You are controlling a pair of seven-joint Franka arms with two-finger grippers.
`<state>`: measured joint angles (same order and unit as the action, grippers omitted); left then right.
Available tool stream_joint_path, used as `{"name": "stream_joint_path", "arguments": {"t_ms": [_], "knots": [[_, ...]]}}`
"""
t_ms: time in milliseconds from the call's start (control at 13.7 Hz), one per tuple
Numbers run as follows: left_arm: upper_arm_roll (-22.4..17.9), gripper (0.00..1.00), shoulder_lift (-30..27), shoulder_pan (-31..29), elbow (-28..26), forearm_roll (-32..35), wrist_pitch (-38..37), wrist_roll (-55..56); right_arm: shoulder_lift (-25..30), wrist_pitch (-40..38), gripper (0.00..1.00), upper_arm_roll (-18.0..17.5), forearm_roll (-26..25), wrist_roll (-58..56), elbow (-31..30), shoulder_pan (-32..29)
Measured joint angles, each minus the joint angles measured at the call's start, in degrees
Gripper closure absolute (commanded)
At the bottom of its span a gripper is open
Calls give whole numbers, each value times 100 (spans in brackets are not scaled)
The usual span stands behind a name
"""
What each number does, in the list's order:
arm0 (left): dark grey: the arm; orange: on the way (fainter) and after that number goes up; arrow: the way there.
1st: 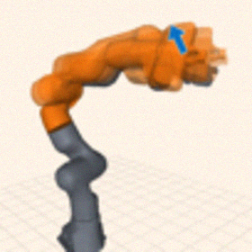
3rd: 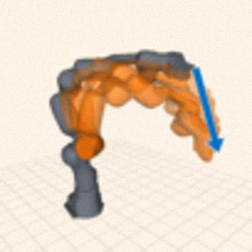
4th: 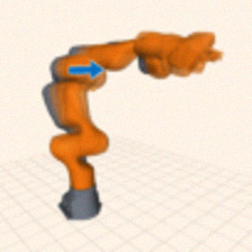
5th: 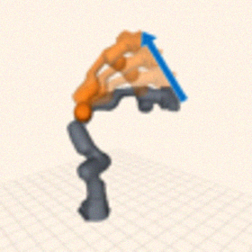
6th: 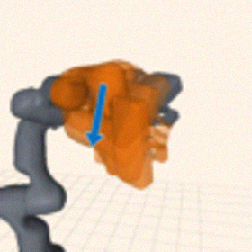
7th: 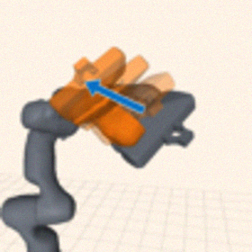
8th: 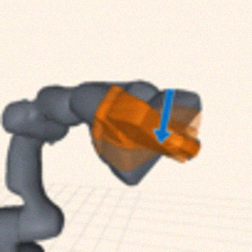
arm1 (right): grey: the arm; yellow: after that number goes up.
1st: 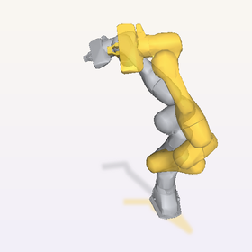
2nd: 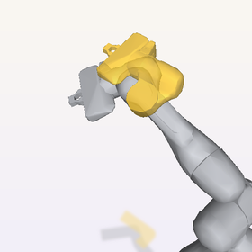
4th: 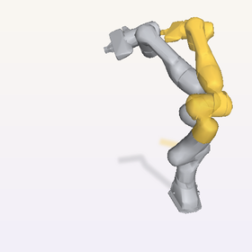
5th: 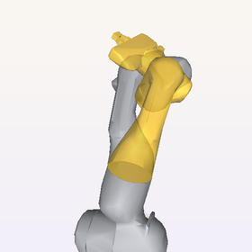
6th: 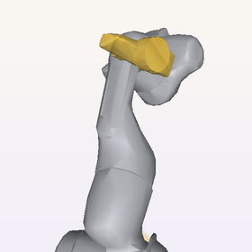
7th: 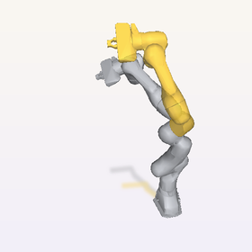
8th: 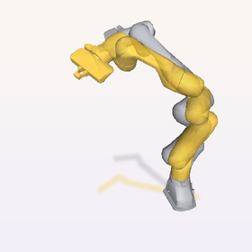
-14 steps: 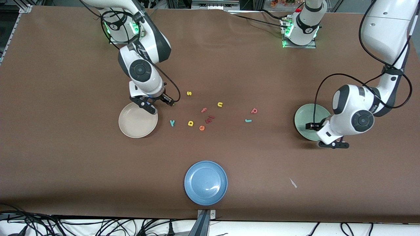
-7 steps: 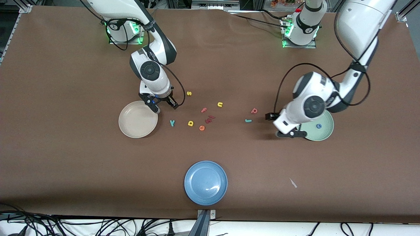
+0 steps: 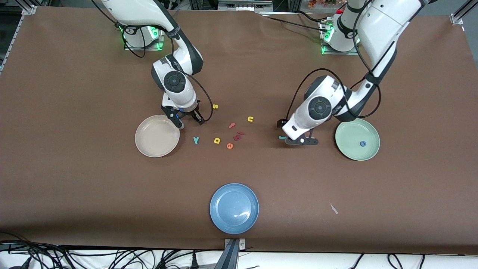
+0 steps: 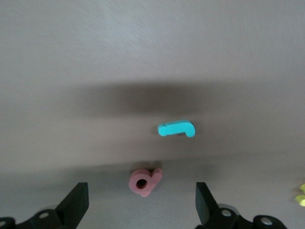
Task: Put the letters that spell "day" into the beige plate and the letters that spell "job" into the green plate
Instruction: 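Grasp the pink d with the left gripper while the right gripper grasps green d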
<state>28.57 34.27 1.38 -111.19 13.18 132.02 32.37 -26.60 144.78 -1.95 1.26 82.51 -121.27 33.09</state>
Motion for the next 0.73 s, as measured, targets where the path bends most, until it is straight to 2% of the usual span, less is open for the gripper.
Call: {"name": "stream_joint_path", "arguments": {"t_ms": [219,292,510,656,729], "knots": [[-1,10,182,132,-3,380,159,-48,-80,72,39,3,0,6,-1,1],[-2,12,200,134,-3,410,186,-146,-84,75,45,4,0,7,-1,1],[-15,13,208,132,-5,414,189,-397,-88,75,57,5,0,8,-1,1],[-27,19,213,103,-22,414,189,-621,-100,75,59,7,0,9,-2,1],[-31,23,217,84,-35,415,188,-720,-108,75,66,9,0,10,-2,1]]}}
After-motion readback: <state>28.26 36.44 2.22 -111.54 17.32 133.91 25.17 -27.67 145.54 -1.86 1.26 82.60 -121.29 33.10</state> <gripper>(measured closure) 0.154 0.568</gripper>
